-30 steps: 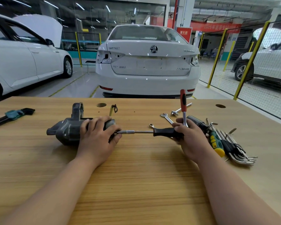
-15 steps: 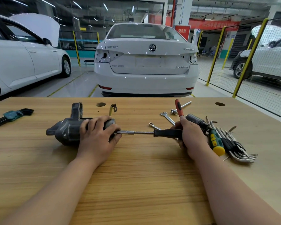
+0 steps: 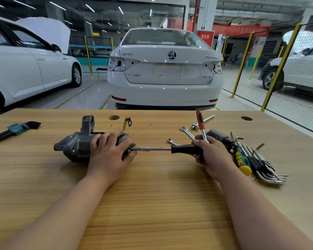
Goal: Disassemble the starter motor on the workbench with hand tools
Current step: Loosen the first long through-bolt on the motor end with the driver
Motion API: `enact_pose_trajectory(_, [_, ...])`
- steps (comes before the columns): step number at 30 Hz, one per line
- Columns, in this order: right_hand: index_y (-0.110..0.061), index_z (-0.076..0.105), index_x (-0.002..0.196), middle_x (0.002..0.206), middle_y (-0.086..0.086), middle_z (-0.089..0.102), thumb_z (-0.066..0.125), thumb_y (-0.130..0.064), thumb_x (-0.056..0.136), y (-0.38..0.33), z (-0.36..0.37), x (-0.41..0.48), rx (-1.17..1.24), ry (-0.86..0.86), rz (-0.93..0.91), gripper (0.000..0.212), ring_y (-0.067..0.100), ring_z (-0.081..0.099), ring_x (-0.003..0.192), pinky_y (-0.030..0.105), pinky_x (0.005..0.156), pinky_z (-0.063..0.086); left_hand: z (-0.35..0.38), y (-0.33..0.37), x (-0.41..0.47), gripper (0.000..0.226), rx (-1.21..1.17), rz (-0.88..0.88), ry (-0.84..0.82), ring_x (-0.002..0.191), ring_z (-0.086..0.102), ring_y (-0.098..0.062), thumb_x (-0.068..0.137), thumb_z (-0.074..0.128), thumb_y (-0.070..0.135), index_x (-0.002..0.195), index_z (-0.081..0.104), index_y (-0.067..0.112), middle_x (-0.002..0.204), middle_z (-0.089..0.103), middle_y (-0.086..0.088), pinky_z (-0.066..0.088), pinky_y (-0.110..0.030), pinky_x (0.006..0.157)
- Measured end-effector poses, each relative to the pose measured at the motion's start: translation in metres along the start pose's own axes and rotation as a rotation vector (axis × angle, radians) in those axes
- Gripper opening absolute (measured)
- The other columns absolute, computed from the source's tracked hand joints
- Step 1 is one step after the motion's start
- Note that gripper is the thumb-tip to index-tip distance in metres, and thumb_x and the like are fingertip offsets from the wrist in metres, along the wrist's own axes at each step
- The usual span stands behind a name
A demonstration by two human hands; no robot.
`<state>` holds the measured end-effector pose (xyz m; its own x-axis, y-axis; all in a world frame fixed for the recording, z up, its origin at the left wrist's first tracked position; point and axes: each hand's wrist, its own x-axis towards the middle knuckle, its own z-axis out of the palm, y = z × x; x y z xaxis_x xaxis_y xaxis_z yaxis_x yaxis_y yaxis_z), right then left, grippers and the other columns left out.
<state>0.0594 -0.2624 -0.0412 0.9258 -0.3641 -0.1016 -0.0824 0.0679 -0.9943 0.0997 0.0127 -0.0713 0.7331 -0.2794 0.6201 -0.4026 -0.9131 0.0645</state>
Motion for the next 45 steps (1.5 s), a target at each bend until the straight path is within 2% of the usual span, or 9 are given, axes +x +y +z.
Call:
enact_pose_trajectory(9, [-0.014, 0.059, 0.106, 0.103, 0.015, 0.058, 0.06, -0.003, 0.093, 0.0019, -0.0029, -0.0002, 0.119, -0.084, -0.078, 0.017, 0.026, 0.056, 0.088, 0.028, 0.06, 0.047, -0.0007, -0.0004, 0.0, 0.045, -0.006, -0.001, 0.0, 0.124, 0.026, -0.019, 0.085, 0.031, 0.06, 0.111, 0.063, 0.041, 0.131, 0.048, 0.003, 0.006, -0.035, 0.105])
enact_pose_trajectory(18, [-0.018, 0.061, 0.109, 0.1, 0.013, 0.059, 0.061, -0.004, 0.093, -0.0002, -0.0059, -0.0041, 0.249, -0.156, -0.029, 0.021, 0.024, 0.061, 0.088, 0.028, 0.066, 0.05, -0.0028, 0.0022, -0.0001, 0.049, -0.013, -0.003, -0.01, 0.125, 0.026, -0.02, 0.086, 0.025, 0.061, 0.106, 0.064, 0.04, 0.133, 0.046, 0.003, 0.007, -0.038, 0.106])
enact_pose_trajectory(23, [-0.017, 0.062, 0.103, 0.111, 0.014, 0.062, 0.058, -0.005, 0.095, 0.0005, -0.0018, -0.0013, 0.249, -0.079, 0.022, 0.014, 0.033, 0.062, 0.106, 0.036, 0.072, 0.051, -0.0015, 0.0022, 0.0007, 0.022, -0.022, -0.001, 0.016, 0.122, 0.032, -0.025, 0.091, 0.051, 0.049, 0.1, 0.066, 0.037, 0.13, 0.05, -0.001, 0.012, -0.039, 0.103])
enact_pose_trajectory(26, [-0.015, 0.062, 0.102, 0.105, 0.016, 0.065, 0.058, -0.015, 0.097, 0.0005, -0.0002, 0.0004, 0.075, -0.034, 0.011, 0.007, 0.025, 0.066, 0.082, 0.033, 0.062, 0.052, -0.0015, 0.0018, 0.0005, 0.013, -0.045, 0.004, 0.034, 0.12, 0.032, -0.025, 0.087, 0.062, 0.043, 0.096, 0.068, 0.035, 0.126, 0.053, -0.004, 0.013, -0.038, 0.101])
enact_pose_trajectory(30, [-0.017, 0.062, 0.103, 0.085, 0.011, 0.061, 0.051, -0.035, 0.101, 0.0018, 0.0018, 0.003, -0.075, 0.034, 0.035, 0.022, 0.012, 0.05, 0.046, 0.025, 0.045, 0.043, -0.0018, 0.0018, -0.0005, 0.012, -0.056, 0.008, 0.052, 0.118, 0.032, -0.025, 0.082, 0.07, 0.037, 0.094, 0.069, 0.032, 0.124, 0.054, -0.006, 0.014, -0.038, 0.1])
enact_pose_trajectory(32, [-0.021, 0.062, 0.1, 0.084, 0.011, 0.058, 0.046, -0.038, 0.102, -0.001, 0.0027, 0.0031, -0.071, 0.046, 0.083, 0.023, 0.012, 0.044, 0.043, 0.025, 0.044, 0.038, -0.0036, 0.0022, 0.0, 0.017, -0.057, 0.0, 0.042, 0.118, 0.033, -0.026, 0.084, 0.061, 0.043, 0.094, 0.069, 0.032, 0.124, 0.054, -0.005, 0.014, -0.038, 0.1])
enact_pose_trajectory(34, [-0.019, 0.062, 0.098, 0.081, 0.01, 0.061, 0.045, -0.039, 0.102, -0.0026, 0.0018, 0.0014, 0.092, 0.032, 0.158, 0.027, 0.012, 0.04, 0.041, 0.025, 0.041, 0.036, -0.0044, 0.003, -0.0002, 0.023, -0.057, -0.007, 0.022, 0.119, 0.034, -0.027, 0.082, 0.055, 0.046, 0.094, 0.069, 0.033, 0.125, 0.053, -0.004, 0.014, -0.038, 0.101])
enact_pose_trajectory(38, [-0.013, 0.061, 0.101, 0.075, 0.006, 0.067, 0.041, -0.038, 0.104, -0.0042, -0.0021, -0.0003, 0.393, -0.044, 0.285, 0.032, 0.01, 0.034, 0.035, 0.021, 0.033, 0.032, -0.0039, 0.002, -0.0007, 0.02, -0.069, -0.008, 0.016, 0.119, 0.033, -0.026, 0.083, 0.058, 0.045, 0.095, 0.069, 0.034, 0.125, 0.053, -0.004, 0.014, -0.039, 0.101])
enact_pose_trajectory(45, [-0.012, 0.064, 0.102, 0.061, 0.003, 0.056, 0.044, -0.038, 0.103, -0.0031, -0.001, 0.0017, 0.227, -0.003, 0.328, 0.033, 0.011, 0.039, 0.035, 0.025, 0.032, 0.034, -0.0026, 0.0002, -0.001, 0.018, -0.098, 0.004, 0.029, 0.118, 0.034, -0.027, 0.076, 0.078, 0.034, 0.092, 0.07, 0.032, 0.123, 0.054, -0.005, 0.014, -0.038, 0.101])
